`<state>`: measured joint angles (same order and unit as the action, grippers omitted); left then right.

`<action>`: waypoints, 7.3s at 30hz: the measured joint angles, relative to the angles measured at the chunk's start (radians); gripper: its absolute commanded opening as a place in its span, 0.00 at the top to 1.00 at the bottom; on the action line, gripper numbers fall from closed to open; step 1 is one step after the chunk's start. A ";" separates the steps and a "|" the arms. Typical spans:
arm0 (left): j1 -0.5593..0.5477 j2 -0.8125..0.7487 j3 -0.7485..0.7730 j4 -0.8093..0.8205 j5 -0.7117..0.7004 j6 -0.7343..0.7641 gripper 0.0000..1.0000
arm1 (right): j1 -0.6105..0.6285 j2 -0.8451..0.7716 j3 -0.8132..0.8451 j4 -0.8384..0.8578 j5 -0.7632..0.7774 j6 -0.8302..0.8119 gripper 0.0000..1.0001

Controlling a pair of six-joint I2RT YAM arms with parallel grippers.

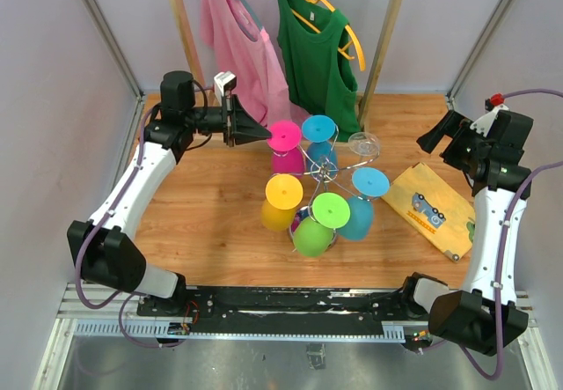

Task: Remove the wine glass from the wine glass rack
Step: Pick up the wine glass from the wine rack, then place the wine glass at the center of the board.

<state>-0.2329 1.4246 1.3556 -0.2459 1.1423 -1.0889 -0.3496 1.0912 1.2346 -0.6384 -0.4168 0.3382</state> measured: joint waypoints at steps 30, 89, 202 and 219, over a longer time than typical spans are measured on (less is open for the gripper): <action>-0.044 -0.032 0.000 -0.072 0.074 0.072 1.00 | 0.000 -0.015 -0.023 -0.011 0.002 -0.003 0.02; -0.444 0.071 0.777 -0.755 -1.229 1.520 1.00 | 0.000 0.223 0.556 -0.070 -0.172 0.062 0.01; 0.276 -0.251 0.251 -0.225 -0.356 0.339 0.54 | 0.991 0.835 0.981 0.577 -0.411 0.628 0.99; 0.534 -0.240 -0.069 0.266 -0.140 0.013 0.13 | 0.909 0.695 0.851 1.001 -0.439 0.979 0.99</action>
<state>0.3016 1.1843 1.2861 0.0204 1.0027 -1.0756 0.5591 1.7859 2.0861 0.3626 -0.8562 1.3174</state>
